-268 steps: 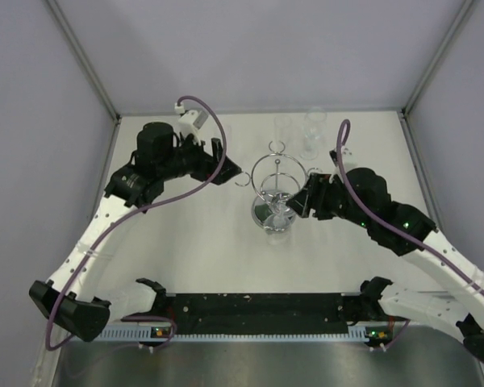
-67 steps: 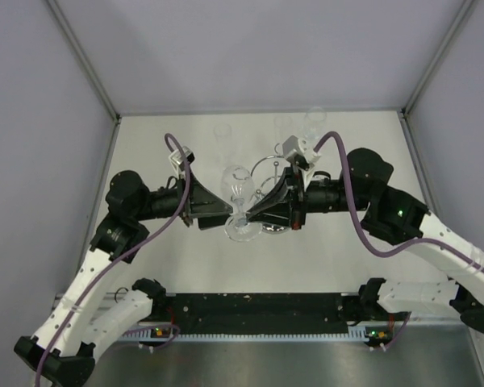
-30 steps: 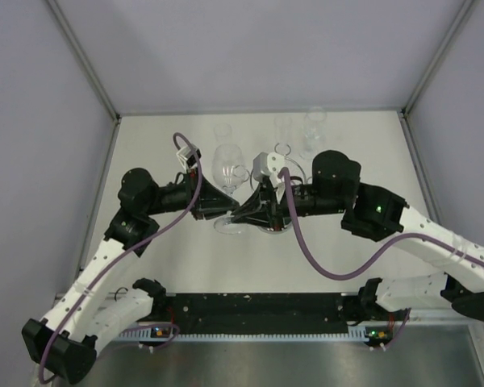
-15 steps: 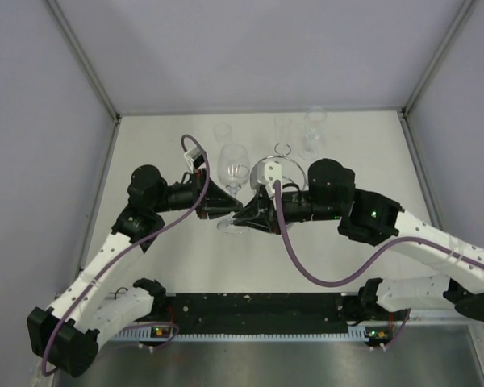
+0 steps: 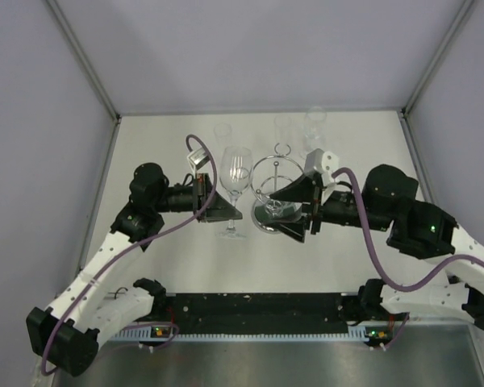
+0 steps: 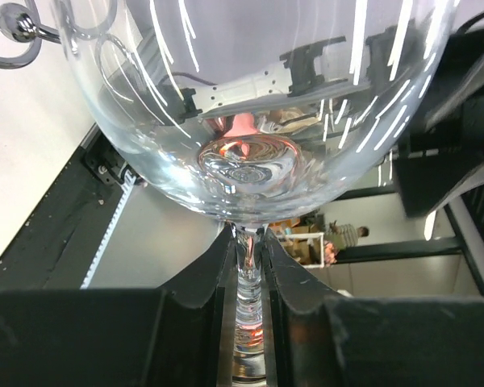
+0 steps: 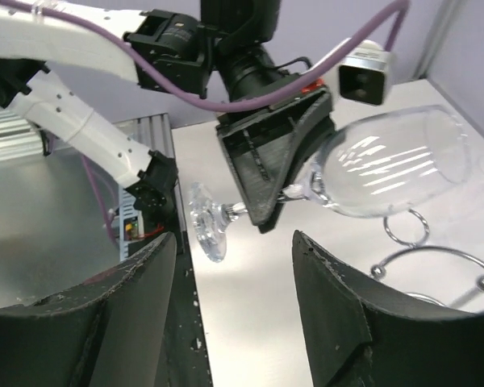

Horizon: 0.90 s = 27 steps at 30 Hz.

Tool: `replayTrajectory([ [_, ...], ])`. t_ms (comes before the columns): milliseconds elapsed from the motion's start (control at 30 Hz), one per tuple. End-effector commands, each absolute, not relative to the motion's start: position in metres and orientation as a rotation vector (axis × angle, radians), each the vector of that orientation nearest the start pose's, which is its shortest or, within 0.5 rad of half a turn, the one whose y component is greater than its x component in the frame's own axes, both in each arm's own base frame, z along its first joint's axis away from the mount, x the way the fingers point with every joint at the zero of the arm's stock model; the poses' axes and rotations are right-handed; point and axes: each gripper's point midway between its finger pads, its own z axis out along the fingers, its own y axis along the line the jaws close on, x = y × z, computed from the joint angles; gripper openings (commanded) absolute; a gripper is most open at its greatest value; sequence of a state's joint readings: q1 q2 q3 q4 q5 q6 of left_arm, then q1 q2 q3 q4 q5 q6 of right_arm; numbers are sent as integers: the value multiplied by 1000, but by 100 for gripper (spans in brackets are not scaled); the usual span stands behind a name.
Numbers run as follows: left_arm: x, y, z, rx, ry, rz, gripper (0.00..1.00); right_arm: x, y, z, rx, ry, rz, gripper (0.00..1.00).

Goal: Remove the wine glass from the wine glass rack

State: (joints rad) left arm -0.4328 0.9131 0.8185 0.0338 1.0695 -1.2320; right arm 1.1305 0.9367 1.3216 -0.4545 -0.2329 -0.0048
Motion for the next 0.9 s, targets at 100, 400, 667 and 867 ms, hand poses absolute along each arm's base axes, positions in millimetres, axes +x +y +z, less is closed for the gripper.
replayTrajectory([
  [100,102,-243,343,670,1924,-1949,0,112,271,447,-937,1467,959,61],
  [400,65,-230,329,927,1827,-1920,0,141,277,472,-868,1591,1092,61],
  [667,37,-227,329,1080,1722,-1907,0,146,301,470,-943,1638,1266,60],
  [867,36,-228,326,1090,1734,-1894,0,138,311,456,-1004,1663,1366,54],
])
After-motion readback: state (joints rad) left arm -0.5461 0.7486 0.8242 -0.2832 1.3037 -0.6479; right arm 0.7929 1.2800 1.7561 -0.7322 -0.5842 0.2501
